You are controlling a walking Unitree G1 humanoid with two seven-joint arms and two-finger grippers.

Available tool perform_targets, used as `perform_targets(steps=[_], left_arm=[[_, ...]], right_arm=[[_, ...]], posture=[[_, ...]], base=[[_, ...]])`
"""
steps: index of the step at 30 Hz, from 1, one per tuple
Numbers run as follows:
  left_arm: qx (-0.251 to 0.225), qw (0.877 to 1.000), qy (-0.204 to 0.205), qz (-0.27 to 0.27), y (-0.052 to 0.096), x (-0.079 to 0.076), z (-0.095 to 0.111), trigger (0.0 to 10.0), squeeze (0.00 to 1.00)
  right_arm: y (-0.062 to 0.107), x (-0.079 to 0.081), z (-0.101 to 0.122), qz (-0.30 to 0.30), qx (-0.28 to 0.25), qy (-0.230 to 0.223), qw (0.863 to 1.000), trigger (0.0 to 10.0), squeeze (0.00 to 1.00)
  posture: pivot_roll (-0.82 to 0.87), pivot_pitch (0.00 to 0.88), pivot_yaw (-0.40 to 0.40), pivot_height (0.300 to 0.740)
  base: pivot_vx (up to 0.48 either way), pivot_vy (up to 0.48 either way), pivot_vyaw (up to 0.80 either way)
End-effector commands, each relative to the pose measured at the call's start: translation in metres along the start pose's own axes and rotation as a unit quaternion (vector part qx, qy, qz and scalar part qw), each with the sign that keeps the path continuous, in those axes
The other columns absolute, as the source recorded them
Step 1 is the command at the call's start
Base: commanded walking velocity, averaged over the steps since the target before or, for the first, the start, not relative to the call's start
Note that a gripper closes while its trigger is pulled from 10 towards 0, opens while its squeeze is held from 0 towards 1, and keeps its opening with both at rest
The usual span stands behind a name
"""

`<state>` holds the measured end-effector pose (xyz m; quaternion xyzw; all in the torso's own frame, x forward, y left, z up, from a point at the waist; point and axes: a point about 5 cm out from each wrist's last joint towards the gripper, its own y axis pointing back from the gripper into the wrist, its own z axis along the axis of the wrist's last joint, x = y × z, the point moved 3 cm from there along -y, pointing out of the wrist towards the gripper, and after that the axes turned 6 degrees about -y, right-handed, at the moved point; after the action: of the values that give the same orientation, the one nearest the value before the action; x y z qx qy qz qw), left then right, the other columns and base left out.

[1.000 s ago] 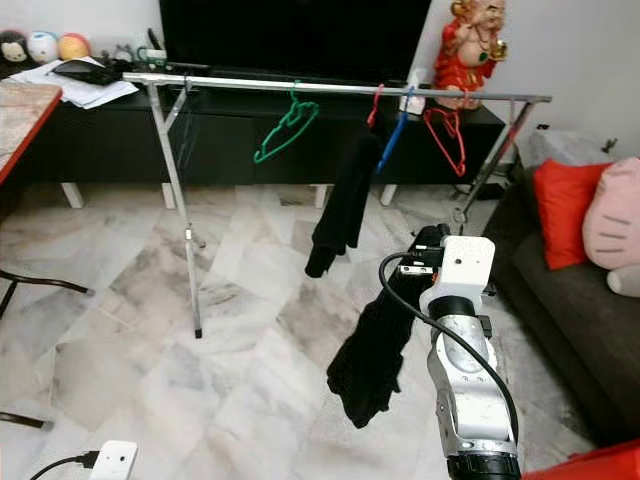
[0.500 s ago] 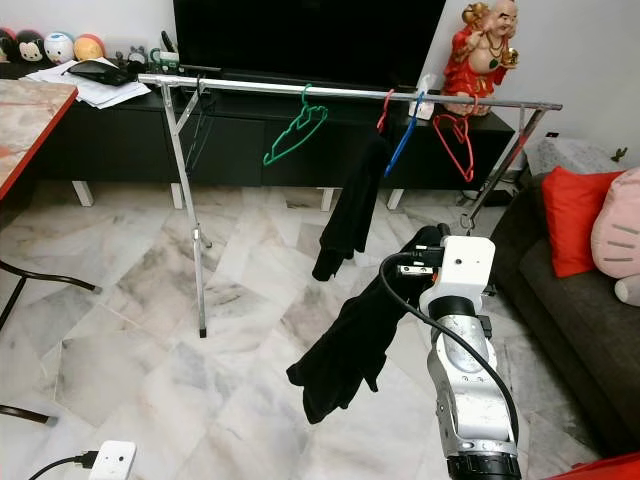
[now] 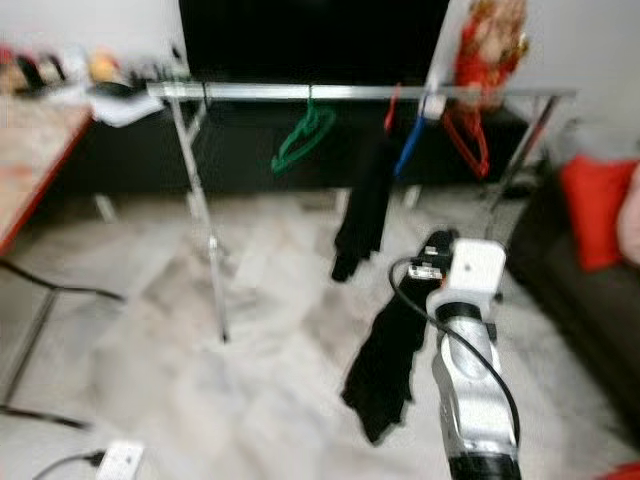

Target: Hang hanger

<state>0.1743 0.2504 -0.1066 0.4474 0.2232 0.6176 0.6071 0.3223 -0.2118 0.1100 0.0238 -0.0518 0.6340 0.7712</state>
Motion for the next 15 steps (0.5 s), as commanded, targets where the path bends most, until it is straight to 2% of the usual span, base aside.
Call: perform_targets(steps=[1,3,6,11,15], left_arm=[[0.005,1.0,-0.012,-0.01,0.001,-0.004,-0.006,10.0,0.0],[0.01,1.0,-0.009,-0.005,0.001,0.002,-0.007,10.0,0.0],[0.01,1.0,-0.009,-0.004,0.001,0.004,-0.004,10.0,0.0],[-0.006,1.0,-0.015,-0.012,-0.003,-0.002,0.013,10.0,0.0],[-0.012,1.0,-0.008,-0.017,-0.004,-0.007,0.018,10.0,0.0]], right_arm=[[0.002,-0.001,-0.004,-0.008,0.001,-0.006,1.0,10.0,0.0],[0.004,0.006,-0.004,-0.003,-0.001,-0.009,1.0,10.0,0.0],[0.006,0.008,-0.003,-0.002,-0.003,-0.009,1.0,10.0,0.0],[0.004,-0.004,-0.002,-0.02,-0.015,-0.007,1.0,10.0,0.0],[0.005,-0.005,-0.001,-0.019,-0.017,-0.006,1.0,10.0,0.0]], posture=[[0.03,0.0,-0.006,0.74],[0.02,0.0,0.001,0.74],[0.0,0.0,0.009,0.74],[-0.04,0.0,0.015,0.74],[-0.04,0.0,0.009,0.74]], base=[[0.0,0.0,0.0],[0.0,0.0,0.0],[0.0,0.0,0.0],[0.0,0.0,0.0],[0.0,0.0,0.0]])
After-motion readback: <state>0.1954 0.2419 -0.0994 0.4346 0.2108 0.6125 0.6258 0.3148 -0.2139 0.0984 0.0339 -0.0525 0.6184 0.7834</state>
